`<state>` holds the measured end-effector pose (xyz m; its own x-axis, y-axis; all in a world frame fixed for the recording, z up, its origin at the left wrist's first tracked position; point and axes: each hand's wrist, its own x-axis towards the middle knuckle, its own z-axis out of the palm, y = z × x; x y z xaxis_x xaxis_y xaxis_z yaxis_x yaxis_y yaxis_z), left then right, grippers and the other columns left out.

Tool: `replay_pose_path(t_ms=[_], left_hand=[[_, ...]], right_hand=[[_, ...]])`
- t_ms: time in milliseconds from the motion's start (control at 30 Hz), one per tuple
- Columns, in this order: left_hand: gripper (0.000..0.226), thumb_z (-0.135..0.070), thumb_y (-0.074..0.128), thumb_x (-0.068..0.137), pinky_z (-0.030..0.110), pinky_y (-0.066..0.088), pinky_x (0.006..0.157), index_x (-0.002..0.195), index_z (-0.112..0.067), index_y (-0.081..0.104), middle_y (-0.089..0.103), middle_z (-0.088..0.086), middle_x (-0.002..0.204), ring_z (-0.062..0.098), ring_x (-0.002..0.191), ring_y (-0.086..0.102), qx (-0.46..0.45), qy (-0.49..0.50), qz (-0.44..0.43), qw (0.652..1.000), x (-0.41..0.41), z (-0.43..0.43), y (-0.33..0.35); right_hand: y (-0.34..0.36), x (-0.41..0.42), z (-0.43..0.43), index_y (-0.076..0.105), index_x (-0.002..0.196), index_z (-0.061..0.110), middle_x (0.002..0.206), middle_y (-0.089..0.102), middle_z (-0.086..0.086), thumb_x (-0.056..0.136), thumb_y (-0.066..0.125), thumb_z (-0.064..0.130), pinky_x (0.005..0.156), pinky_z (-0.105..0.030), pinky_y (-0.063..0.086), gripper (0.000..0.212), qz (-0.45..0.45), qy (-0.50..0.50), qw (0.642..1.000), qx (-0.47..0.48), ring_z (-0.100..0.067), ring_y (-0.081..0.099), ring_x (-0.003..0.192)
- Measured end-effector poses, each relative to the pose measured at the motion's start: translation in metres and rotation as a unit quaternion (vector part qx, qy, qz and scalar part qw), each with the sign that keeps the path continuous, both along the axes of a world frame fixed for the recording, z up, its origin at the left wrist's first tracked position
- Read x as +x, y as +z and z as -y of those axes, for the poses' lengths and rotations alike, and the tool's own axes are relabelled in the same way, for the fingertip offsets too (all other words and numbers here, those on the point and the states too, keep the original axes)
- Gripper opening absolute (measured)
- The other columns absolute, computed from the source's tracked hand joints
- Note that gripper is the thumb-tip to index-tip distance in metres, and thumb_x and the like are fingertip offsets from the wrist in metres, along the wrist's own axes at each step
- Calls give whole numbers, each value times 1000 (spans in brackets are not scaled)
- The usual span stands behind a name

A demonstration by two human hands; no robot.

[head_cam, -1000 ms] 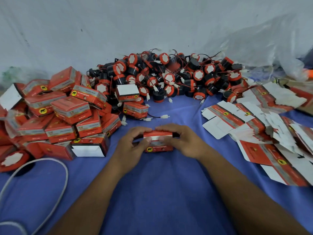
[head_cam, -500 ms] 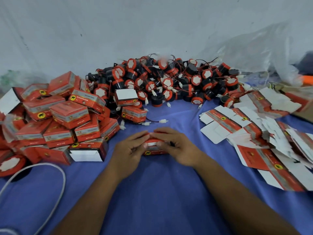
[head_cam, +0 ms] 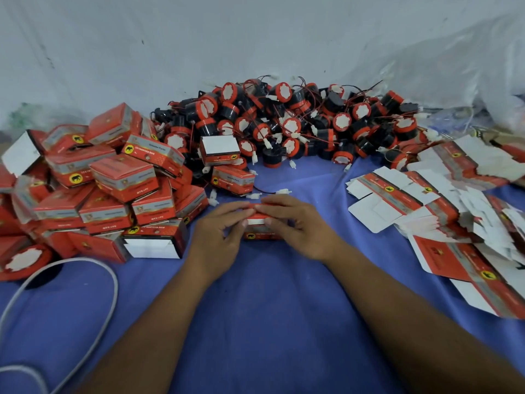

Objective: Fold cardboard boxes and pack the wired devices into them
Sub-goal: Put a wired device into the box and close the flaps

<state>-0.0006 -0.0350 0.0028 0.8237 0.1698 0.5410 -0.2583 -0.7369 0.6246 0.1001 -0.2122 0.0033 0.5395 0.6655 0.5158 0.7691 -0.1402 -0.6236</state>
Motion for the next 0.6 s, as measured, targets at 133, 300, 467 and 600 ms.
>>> replay_pose_path(t_ms=[133,300,467,600], left_hand=[[25,0,65,92,9,37,104,116,-5,72,59,-6,125,8,124,52,7,9,-5,1000,1,-1,-3],[16,-3,58,94,18,46,94,108,-3,67,62,0,125,8,112,55,47,-40,-42,997,12,-3,3],[27,-6,55,97,6,38,94,122,-4,63,57,-4,131,7,117,53,43,-73,-41,996,13,-5,1],[32,-7,68,91,14,36,108,123,-3,67,58,6,139,18,131,51,84,-64,-43,993,13,-9,-2]], right_hand=[[1,0,0,68,127,8,141,58,-10,98,59,15,111,-25,40,31,41,15,999,-21,-17,53,132],[7,10,3,69,122,-1,131,65,-17,95,64,8,104,-41,49,28,78,22,996,-44,-27,61,124],[0,17,1,68,123,-1,135,61,-18,97,62,6,106,-44,47,27,80,30,995,-43,-27,59,128],[-7,24,6,64,132,5,151,45,-19,100,58,20,110,-44,40,36,132,30,987,-81,-31,50,134]])
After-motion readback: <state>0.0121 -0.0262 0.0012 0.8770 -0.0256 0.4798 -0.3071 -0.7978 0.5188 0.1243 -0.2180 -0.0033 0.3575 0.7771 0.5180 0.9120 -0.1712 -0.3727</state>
